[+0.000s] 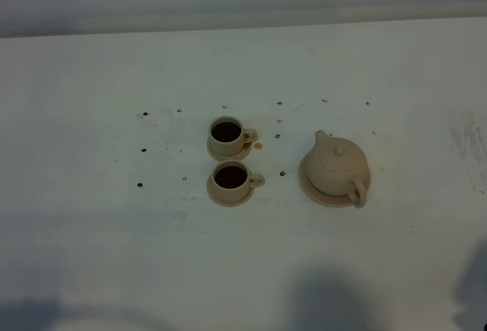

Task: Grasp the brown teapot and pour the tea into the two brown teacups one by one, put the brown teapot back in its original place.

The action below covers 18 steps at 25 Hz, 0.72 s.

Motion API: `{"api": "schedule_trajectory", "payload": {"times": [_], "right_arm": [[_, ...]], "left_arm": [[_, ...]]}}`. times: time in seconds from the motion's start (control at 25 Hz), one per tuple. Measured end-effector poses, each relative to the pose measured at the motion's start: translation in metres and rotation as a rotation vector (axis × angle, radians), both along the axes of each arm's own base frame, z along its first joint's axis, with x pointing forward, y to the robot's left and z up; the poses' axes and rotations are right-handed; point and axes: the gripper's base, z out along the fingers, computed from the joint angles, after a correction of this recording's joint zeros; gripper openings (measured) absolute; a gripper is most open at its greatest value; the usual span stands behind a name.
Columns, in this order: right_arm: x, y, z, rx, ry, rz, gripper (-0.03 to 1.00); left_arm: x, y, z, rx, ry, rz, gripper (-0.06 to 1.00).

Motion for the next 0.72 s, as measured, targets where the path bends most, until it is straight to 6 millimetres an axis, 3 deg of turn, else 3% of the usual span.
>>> {"api": "schedule_trajectory", "payload": {"times": [0.36, 0.52, 0.72], "right_arm": [[0.0, -0.032, 0.009, 0.097, -0.141, -0.507, 0.51], [-0.011, -0.043, 0.012, 0.132, -0.243, -0.714, 0.49], [-0.029, -0.046, 0.014, 0.177, -0.374, -0.831, 0.45]], "left_arm": [[0.0, 0.0, 0.0, 0.0, 0.0, 0.0, 0.45], [0.0, 0.0, 0.0, 0.0, 0.0, 0.0, 0.45], [0.0, 0.0, 0.0, 0.0, 0.0, 0.0, 0.45]]}}
